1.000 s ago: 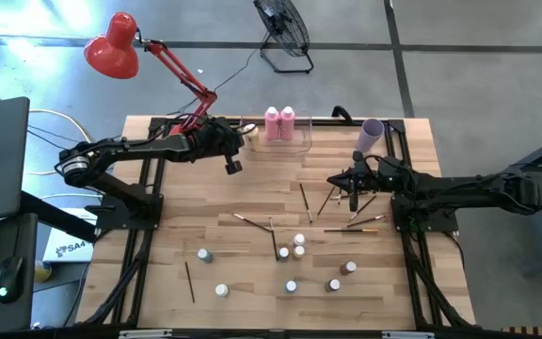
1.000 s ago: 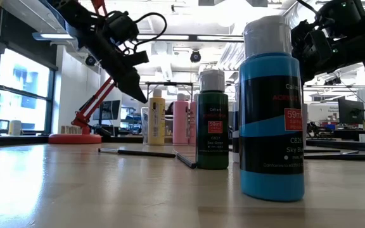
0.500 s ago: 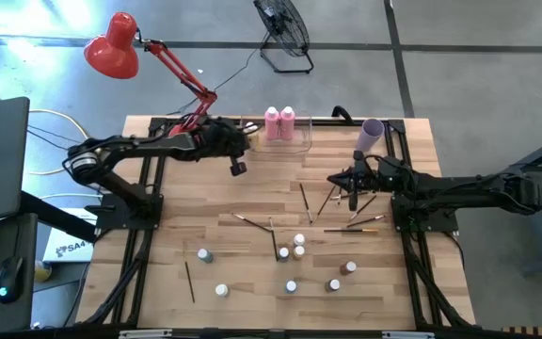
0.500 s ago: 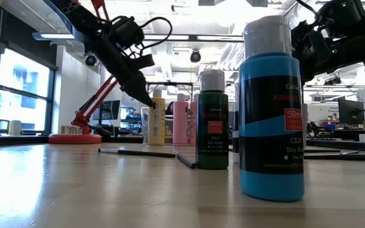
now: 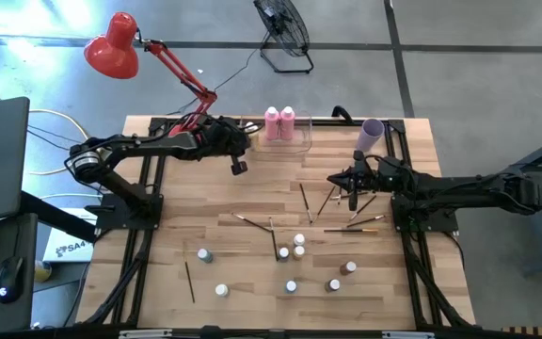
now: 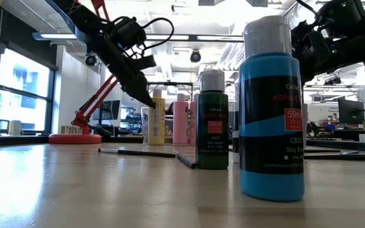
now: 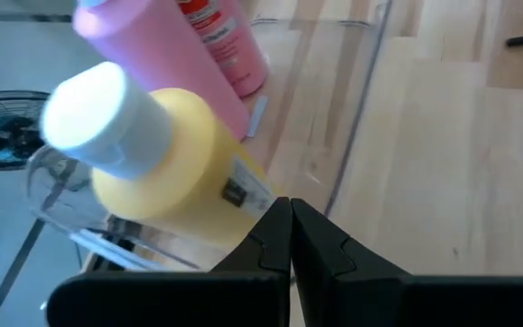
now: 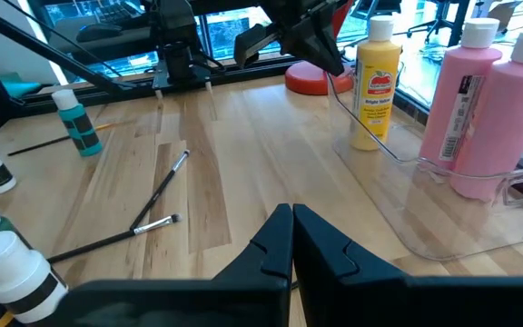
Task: Pick & Place Paint Supplies
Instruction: Adjust the large paint bottles in the transparent bin
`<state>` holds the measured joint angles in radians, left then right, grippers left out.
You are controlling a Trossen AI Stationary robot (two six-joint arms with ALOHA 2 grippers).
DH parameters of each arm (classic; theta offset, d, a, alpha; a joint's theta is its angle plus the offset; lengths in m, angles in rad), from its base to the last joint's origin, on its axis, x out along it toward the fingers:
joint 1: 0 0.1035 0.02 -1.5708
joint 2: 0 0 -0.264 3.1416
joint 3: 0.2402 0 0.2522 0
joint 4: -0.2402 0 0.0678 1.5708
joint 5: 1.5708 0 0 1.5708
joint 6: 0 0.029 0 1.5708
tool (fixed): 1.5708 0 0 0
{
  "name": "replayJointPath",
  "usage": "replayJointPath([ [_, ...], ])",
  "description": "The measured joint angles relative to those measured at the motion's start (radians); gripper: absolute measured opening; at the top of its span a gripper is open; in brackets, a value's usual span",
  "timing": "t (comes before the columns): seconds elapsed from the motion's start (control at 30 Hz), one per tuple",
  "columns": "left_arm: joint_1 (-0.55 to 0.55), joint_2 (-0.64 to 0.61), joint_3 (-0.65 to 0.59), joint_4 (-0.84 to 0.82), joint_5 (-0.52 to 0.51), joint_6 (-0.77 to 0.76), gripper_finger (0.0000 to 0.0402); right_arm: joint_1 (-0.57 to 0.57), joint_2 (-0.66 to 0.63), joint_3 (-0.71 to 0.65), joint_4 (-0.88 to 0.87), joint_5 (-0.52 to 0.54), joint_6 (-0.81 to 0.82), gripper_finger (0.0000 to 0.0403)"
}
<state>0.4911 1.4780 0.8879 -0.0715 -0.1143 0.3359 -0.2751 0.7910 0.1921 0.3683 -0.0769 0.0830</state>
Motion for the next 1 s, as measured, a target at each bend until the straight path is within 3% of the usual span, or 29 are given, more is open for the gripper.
replayJointPath([
  [0.7,0.009,0.000,0.000,0.051,-0.033,0.000,0.0000,0.000,0.000,0.000,0.000,0.000,0.000,0.0002],
  [1.0,0.049,0.086,0.002,0.114,0.019,-0.011,0.0000,0.000,0.000,0.000,0.000,0.000,0.000,0.0002],
])
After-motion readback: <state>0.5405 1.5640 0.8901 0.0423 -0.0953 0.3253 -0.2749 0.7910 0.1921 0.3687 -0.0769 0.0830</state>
